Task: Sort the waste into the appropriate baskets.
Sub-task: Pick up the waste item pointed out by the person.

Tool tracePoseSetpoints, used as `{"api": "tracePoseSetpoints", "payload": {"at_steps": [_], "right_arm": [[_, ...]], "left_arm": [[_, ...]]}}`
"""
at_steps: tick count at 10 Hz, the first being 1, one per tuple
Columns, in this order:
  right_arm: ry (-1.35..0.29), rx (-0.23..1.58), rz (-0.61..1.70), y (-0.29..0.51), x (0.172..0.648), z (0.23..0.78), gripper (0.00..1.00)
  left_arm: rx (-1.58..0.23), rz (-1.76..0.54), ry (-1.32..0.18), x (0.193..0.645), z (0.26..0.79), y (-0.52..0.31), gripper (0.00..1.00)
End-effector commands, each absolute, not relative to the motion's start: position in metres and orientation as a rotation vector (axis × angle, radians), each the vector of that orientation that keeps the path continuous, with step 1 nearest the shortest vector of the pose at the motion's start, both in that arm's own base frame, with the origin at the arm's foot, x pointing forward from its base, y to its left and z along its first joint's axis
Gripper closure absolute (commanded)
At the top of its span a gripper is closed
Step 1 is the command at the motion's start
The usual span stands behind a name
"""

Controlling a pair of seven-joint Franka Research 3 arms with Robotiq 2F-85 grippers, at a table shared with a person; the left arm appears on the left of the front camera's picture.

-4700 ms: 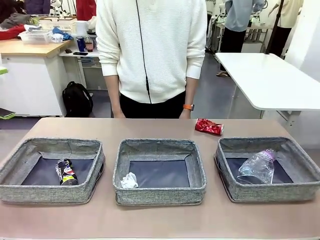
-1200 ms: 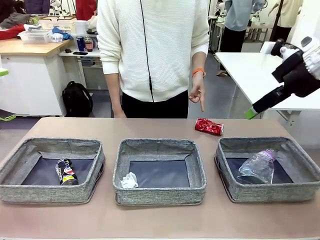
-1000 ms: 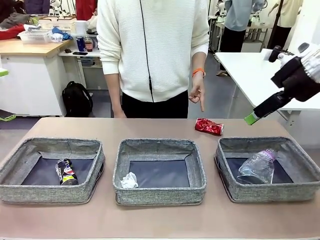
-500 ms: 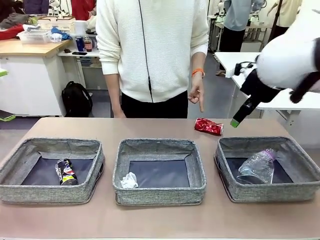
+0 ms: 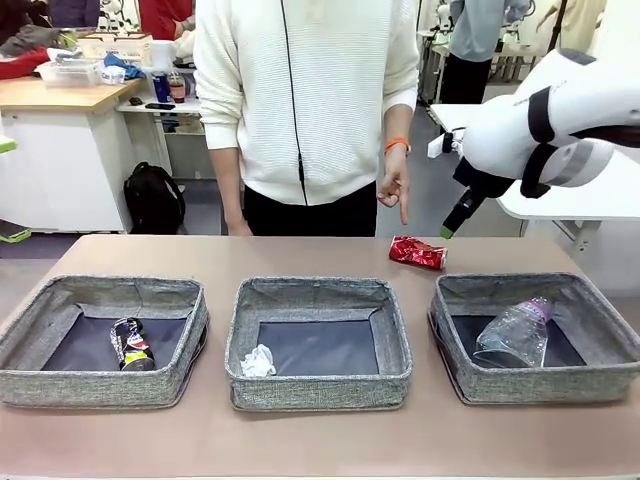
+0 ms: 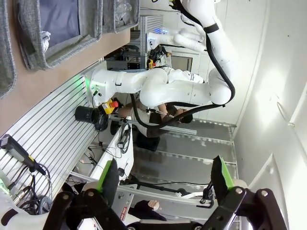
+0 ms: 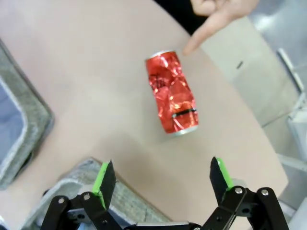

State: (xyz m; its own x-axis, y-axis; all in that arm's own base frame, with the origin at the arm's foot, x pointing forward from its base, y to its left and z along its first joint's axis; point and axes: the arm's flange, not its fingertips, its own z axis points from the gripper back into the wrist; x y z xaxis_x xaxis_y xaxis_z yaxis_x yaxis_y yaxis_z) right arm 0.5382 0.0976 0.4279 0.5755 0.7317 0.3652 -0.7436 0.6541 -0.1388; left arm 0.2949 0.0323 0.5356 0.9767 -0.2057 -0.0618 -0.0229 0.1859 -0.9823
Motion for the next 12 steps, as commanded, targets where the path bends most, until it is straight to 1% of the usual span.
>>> {"api": "tracePoseSetpoints", "payload": {"at_steps": [1, 2, 4, 5, 7, 10, 12], "right_arm": [[-0.422, 0.034, 0.854, 0.097, 0.543, 0.427, 0.00], [-0.410, 0.018, 0.892, 0.099, 0.553, 0.420, 0.00], [-0.412, 0.138, 0.951, 0.099, 0.596, 0.398, 0.00], [-0.373, 0.146, 0.976, 0.097, 0.610, 0.388, 0.00], [-0.364, 0.194, 0.983, 0.089, 0.635, 0.368, 0.00], [-0.392, 0.237, 1.013, 0.086, 0.653, 0.339, 0.00], [-0.374, 0.271, 1.013, 0.084, 0.657, 0.321, 0.00]], "left_arm": [[-1.387, -0.137, 0.174, 0.294, 0.535, 0.030, 0.00], [-1.387, -0.137, 0.174, 0.294, 0.535, 0.030, 0.00], [-1.387, -0.137, 0.174, 0.294, 0.535, 0.030, 0.00], [-1.387, -0.137, 0.174, 0.294, 0.535, 0.030, 0.00], [-1.387, -0.137, 0.174, 0.294, 0.535, 0.030, 0.00], [-1.387, -0.137, 0.174, 0.294, 0.535, 0.030, 0.00], [-1.387, -0.137, 0.174, 0.294, 0.535, 0.030, 0.00]]}}
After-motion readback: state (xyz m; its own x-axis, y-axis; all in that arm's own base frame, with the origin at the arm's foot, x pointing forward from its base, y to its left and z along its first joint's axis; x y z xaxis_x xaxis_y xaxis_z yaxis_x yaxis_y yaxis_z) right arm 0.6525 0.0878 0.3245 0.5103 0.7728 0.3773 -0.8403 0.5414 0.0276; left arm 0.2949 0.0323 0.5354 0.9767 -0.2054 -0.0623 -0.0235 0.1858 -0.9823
